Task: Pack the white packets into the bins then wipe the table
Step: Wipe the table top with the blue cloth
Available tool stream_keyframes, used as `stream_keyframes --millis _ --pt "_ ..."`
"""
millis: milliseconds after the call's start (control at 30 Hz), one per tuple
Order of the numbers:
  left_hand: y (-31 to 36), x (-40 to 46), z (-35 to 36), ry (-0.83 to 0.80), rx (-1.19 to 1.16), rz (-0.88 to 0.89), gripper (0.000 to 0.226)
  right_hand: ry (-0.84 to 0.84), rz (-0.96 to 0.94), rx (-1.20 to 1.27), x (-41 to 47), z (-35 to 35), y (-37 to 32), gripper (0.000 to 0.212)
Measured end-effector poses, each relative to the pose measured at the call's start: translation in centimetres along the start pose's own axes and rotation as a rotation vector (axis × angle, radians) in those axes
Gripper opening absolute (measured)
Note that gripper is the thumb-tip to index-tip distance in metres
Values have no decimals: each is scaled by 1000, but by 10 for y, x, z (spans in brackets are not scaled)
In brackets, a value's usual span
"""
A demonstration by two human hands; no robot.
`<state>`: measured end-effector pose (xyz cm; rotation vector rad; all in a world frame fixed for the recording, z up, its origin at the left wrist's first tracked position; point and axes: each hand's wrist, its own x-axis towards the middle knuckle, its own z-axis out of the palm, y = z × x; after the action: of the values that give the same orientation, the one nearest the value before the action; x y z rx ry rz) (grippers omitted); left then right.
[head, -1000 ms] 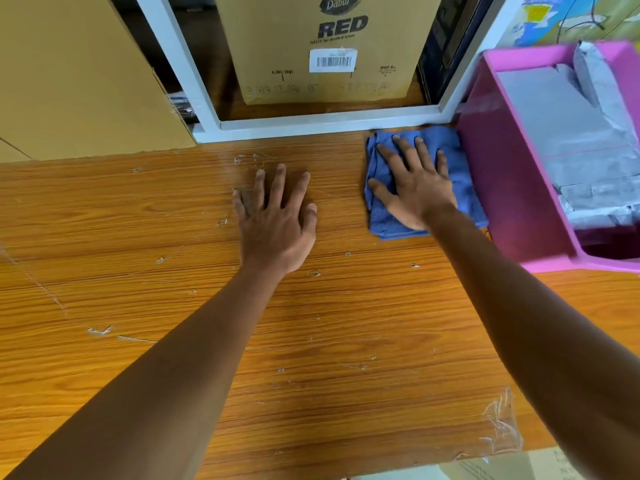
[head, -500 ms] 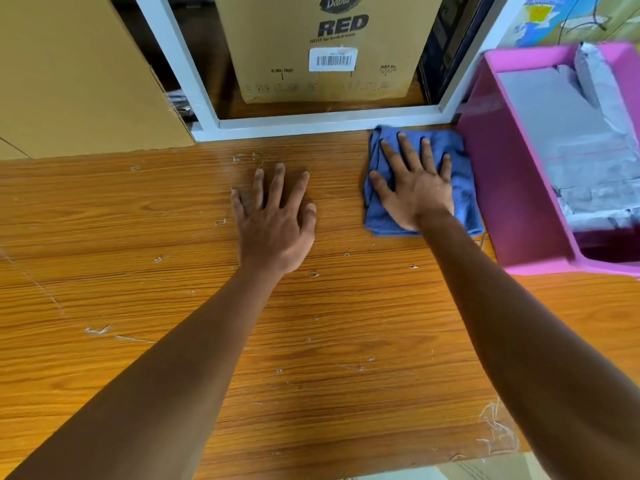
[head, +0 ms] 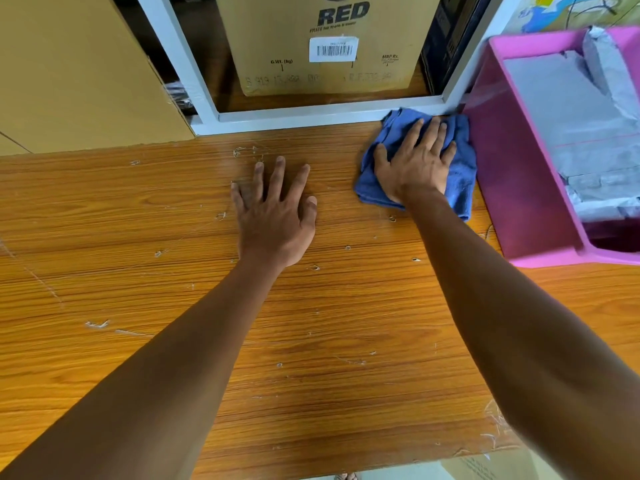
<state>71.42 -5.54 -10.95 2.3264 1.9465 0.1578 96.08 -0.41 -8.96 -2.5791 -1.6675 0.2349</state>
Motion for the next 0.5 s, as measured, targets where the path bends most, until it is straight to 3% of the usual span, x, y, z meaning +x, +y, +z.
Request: stream_keyframes --millis 267,367,500 --pt "1 -1 0 9 -4 11 61 59 -80 -24 -49 6 8 94" --pt "2 0 0 8 -6 6 62 14 -45 -43 -30 2 -1 95" --pt "0 0 -1 -4 0 4 61 -17 -146 -56 -15 1 0 90"
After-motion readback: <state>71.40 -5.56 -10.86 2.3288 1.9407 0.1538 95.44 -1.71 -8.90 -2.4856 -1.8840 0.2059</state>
